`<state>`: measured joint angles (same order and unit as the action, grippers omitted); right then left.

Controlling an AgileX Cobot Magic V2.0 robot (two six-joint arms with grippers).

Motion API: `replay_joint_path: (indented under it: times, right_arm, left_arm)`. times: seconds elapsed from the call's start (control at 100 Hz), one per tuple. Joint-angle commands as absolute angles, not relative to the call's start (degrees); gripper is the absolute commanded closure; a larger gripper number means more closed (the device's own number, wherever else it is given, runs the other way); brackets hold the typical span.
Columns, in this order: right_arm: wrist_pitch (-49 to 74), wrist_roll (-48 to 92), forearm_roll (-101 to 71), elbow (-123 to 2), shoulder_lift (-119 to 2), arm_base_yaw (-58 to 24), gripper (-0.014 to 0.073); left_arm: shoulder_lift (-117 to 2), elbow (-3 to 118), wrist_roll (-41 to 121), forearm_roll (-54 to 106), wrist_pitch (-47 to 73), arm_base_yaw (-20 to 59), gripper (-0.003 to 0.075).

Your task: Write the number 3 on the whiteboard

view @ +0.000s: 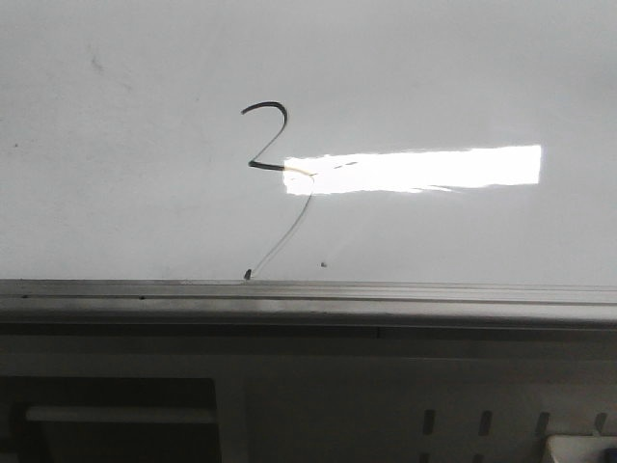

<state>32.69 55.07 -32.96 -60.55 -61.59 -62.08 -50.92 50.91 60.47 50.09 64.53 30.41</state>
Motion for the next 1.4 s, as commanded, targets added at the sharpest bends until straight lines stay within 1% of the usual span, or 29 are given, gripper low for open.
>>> replay_joint_path:
  times: [0.0, 0.03, 0.06, 0.08, 0.11, 0.16, 0.2, 0.24, 0.31, 0.36, 0.43, 0.5, 0.55, 0.57, 0.62, 0.65, 0.73, 0.92, 1.12, 1.39]
  right_arm:
    - [32.6, 55.5, -37.3, -62.4, -61.3, -62.8, 0.0479]
    - [32.2, 55.5, -37.3, -62.4, -61.3, -62.6, 0.0409]
    - [31.6, 55.5, -37.3, -62.4, -61.3, -62.3, 0.0313]
    - [31.1, 55.5, -37.3, -62.4, -61.0, -62.0, 0.0275]
    - [30.0, 55.3, -37.3, -62.4, -60.5, -61.3, 0.0186]
    - [28.4, 55.0, -37.3, -62.4, -59.7, -60.2, 0.0079]
    - [27.7, 55.0, -37.3, -62.4, -58.8, -59.1, 0.0045]
    - [27.1, 54.5, -37.3, -62.4, -57.6, -57.5, 0.0039]
    - [26.7, 53.1, -37.3, -62.4, -55.5, -54.5, 0.0062]
    - [26.7, 51.4, -37.3, -62.3, -53.9, -52.2, 0.0095]
    - [27.3, 49.4, -37.3, -62.1, -51.9, -48.7, 0.0174]
    - [27.9, 48.2, -37.3, -61.4, -49.9, -45.4, 0.0302]
    - [27.9, 46.8, -37.3, -60.4, -48.4, -43.3, 0.0434]
    - [27.9, 46.3, -37.3, -59.8, -47.7, -42.4, 0.047]
    - [27.9, 46.3, -37.3, -58.4, -46.2, -40.8, 0.0614]
    - [27.8, 46.2, -37.3, -57.5, -45.4, -40.0, 0.0666]
    - [27.1, 46.1, -37.3, -54.9, -43.5, -38.5, 0.0655]
    - [25.7, 46.1, -37.3, -50.2, -42.4, -38.0, 0.0655]
    - [24.6, 46.1, -37.3, -48.6, -42.4, -38.0, 0.0655]
    - [24.1, 46.1, -37.3, -48.5, -42.4, -38.0, 0.0655]
  left_arm:
    - [-51.5, 52.8, 58.3, 55.4, 56.1, 30.3, 0.0741]
    - [-51.5, 52.8, 58.3, 55.4, 56.1, 30.3, 0.0741]
    - [-51.5, 52.8, 58.3, 55.4, 56.1, 30.3, 0.0741]
    - [-51.5, 52.8, 58.3, 55.4, 56.1, 30.3, 0.0741]
    - [-51.5, 52.8, 58.3, 55.4, 56.0, 30.3, 0.0741]
    - [-51.5, 52.8, 58.2, 55.4, 55.7, 30.3, 0.0741]
    - [-51.5, 52.8, 58.0, 55.1, 54.7, 30.3, 0.0741]
    - [-51.5, 52.8, 57.2, 54.9, 53.0, 30.3, 0.0741]
    - [-51.5, 52.7, 56.6, 54.8, 48.9, 30.3, 0.0741]
    - [-51.5, 52.0, 55.0, 54.8, 44.4, 30.3, 0.0741]
    - [-51.5, 50.3, 52.1, 55.0, 36.4, 30.3, 0.0741]
    - [-51.7, 47.9, 49.8, 55.7, 29.3, 30.3, 0.0741]
    - [-52.1, 45.9, 49.7, 56.6, 25.1, 30.3, 0.0741]
    - [-52.2, 45.1, 49.7, 57.3, 23.8, 30.3, 0.0741]
    - [-53.2, 43.3, 49.7, 59.8, 21.4, 30.3, 0.0741]
    - [-53.9, 42.2, 49.7, 61.3, 20.5, 30.3, 0.0741]
    - [-56.4, 40.8, 49.8, 65.6, 20.1, 30.3, 0.0741]
    - [-63.0, 40.6, 50.0, 67.4, 17.1, 30.3, 0.0741]
    - [-66.4, 40.6, 50.0, 67.9, 10.0, 31.4, 0.0741]
    - [-72.3, 40.6, 50.0, 68.2, 8.7, 34.5, 0.0741]
